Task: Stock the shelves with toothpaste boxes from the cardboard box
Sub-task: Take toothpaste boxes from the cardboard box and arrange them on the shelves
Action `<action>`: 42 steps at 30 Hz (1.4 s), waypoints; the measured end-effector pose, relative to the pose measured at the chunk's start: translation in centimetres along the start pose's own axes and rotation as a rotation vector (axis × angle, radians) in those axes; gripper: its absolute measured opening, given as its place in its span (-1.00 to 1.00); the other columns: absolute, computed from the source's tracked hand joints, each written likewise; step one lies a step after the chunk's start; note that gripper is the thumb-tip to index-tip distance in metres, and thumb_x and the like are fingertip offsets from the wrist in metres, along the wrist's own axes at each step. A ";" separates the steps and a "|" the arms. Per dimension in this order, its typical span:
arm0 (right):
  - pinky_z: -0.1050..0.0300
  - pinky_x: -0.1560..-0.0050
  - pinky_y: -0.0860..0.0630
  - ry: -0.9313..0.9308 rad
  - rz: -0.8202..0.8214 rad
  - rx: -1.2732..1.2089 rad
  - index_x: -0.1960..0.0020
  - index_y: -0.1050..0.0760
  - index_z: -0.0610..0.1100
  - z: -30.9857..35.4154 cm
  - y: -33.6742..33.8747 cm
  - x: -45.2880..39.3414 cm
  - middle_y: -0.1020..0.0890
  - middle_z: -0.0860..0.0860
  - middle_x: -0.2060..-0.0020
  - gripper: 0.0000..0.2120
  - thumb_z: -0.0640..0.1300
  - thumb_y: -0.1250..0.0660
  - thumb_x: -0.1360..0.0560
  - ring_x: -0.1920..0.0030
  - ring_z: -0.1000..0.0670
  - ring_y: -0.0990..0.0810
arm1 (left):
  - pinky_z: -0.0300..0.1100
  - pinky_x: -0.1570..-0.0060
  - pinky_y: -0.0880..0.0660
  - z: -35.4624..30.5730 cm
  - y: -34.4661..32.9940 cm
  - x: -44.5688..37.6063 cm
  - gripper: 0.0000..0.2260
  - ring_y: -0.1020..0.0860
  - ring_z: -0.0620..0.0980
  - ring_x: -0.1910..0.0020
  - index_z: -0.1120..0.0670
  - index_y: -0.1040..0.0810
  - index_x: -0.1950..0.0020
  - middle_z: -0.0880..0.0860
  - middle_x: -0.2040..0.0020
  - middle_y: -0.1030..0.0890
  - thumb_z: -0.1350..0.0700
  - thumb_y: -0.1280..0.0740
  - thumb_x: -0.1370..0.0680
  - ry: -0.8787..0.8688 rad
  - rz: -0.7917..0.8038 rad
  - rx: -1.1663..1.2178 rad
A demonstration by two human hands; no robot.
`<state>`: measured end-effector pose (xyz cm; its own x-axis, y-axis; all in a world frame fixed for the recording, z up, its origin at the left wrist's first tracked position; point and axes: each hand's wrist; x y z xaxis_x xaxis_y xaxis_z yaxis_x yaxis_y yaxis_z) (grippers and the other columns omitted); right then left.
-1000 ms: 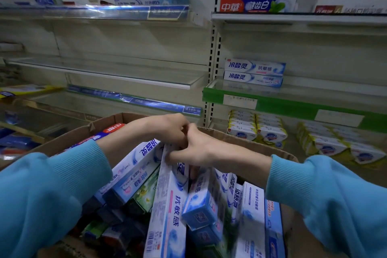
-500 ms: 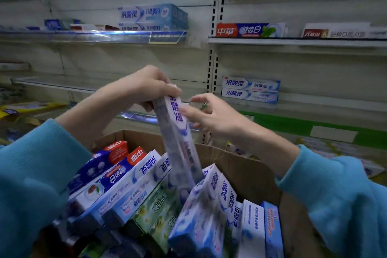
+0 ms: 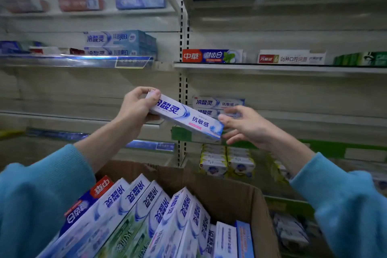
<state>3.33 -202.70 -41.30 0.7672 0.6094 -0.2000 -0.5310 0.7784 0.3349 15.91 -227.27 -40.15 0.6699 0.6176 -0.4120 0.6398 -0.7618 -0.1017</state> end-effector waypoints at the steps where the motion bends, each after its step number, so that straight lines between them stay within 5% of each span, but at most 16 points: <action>1: -0.02 0.20 -0.64 -0.023 0.001 -0.028 -0.41 -0.29 -0.17 -0.5 0.2 -0.2 -0.61 -0.28 -0.12 -0.48 -0.06 -0.40 -0.55 0.11 -0.23 -0.71 | -0.04 0.21 -0.66 0.7 -0.3 -0.2 -0.92 -0.66 0.00 0.26 0.11 -0.54 -0.07 0.13 0.14 -0.65 0.11 -0.35 -0.64 0.022 0.009 0.037; 5: 0.07 0.27 -0.66 0.006 -0.059 -0.127 -0.37 -0.34 -0.40 -2.0 0.6 -1.1 -0.64 -0.33 -0.02 -0.49 -0.18 -0.41 -0.54 0.19 -0.21 -0.72 | -0.08 0.25 -0.63 2.6 -1.8 -1.0 -0.83 -0.68 -0.02 0.21 0.12 -0.49 -0.15 0.14 0.03 -0.64 0.10 -0.37 -0.62 0.058 -0.011 0.171; 9: 0.09 0.21 -0.66 0.091 -0.202 -0.049 -0.24 -0.47 -0.33 -2.2 0.5 -2.1 -0.67 -0.17 0.02 -0.66 -0.17 -0.40 -0.56 0.25 -0.08 -0.72 | -0.04 0.14 -0.68 3.2 -3.7 -2.2 -0.61 -0.71 0.04 0.09 0.17 -0.37 -0.24 0.16 -0.03 -0.64 0.08 -0.47 -0.55 0.088 -0.133 0.229; 13: -0.06 0.15 -0.66 0.101 -0.357 -0.015 -0.13 -0.51 -0.28 -2.7 1.1 -4.4 -0.69 -0.18 0.12 -0.79 -0.17 -0.39 -0.57 0.28 -0.14 -0.67 | 0.00 0.09 -0.67 3.5 -5.7 -4.6 -0.72 -0.71 0.11 0.04 0.12 -0.43 -0.09 0.17 -0.05 -0.65 0.07 -0.49 -0.55 0.052 -0.167 0.166; 19: -0.16 0.15 -0.66 0.103 -0.535 0.190 0.08 -0.52 -0.23 -2.8 4.1 -9.3 -0.69 -0.13 0.26 -0.81 -0.10 -0.42 -0.53 0.32 -0.15 -0.70 | 0.01 -0.07 -0.59 4.5 -9.1 -8.6 -0.77 -0.61 0.04 0.03 0.12 -0.51 -0.19 0.07 -0.05 -0.63 0.03 -0.38 -0.61 0.016 -0.101 -0.066; 24: -0.21 0.08 -0.64 0.232 -0.652 0.254 0.06 -0.46 -0.13 -3.0 6.3 -12.6 -0.66 -0.09 0.10 -0.85 -0.08 -0.39 -0.56 0.13 -0.14 -0.68 | -0.12 0.00 -0.58 6.3 -12.1 -11.6 -0.80 -0.60 0.02 -0.01 0.11 -0.51 -0.25 0.05 -0.06 -0.63 0.07 -0.28 -0.67 -0.084 0.052 -0.163; 26: -0.17 -0.02 -0.62 0.218 -0.681 0.316 -0.02 -0.48 -0.14 -3.5 6.6 -13.6 -0.65 -0.06 0.06 -0.84 -0.06 -0.36 -0.58 0.06 -0.09 -0.66 | 0.02 -0.14 -0.58 7.2 -12.9 -12.1 -0.82 -0.57 0.05 -0.06 0.07 -0.46 -0.22 0.07 -0.10 -0.60 0.03 -0.27 -0.68 -0.112 0.091 -0.138; 34: 0.03 0.02 -0.42 0.086 -0.694 0.567 -0.06 -0.47 -0.24 -6.0 7.0 -15.7 -0.59 -0.18 -0.02 -0.69 0.02 -0.30 -0.53 -0.07 -0.20 -0.54 | 0.08 -0.14 -0.59 10.1 -14.5 -14.4 -0.86 -0.62 0.20 -0.06 0.09 -0.41 -0.04 0.15 -0.05 -0.61 0.04 -0.29 -0.62 0.028 -0.129 -0.337; 42: 0.12 0.26 -0.31 -0.057 -0.469 0.778 0.32 -0.36 -0.14 -6.8 7.2 -15.7 -0.48 -0.08 0.35 -0.71 0.01 -0.35 -0.42 0.20 -0.16 -0.51 | -0.06 0.07 -0.51 10.9 -14.7 -14.5 -0.90 -0.55 0.09 0.13 0.16 -0.48 -0.01 0.13 0.05 -0.58 0.14 -0.26 -0.66 0.124 -0.011 -0.592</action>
<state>-15.03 -205.62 -42.04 0.8710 0.2313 -0.4334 0.2169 0.6105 0.7617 -7.30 -227.13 -42.52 0.6780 0.6705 -0.3012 0.7241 -0.5388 0.4305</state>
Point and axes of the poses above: each hand's wrist, its own x-axis away from the middle knuckle, its own y-axis out of the back of the hand, z = x × y
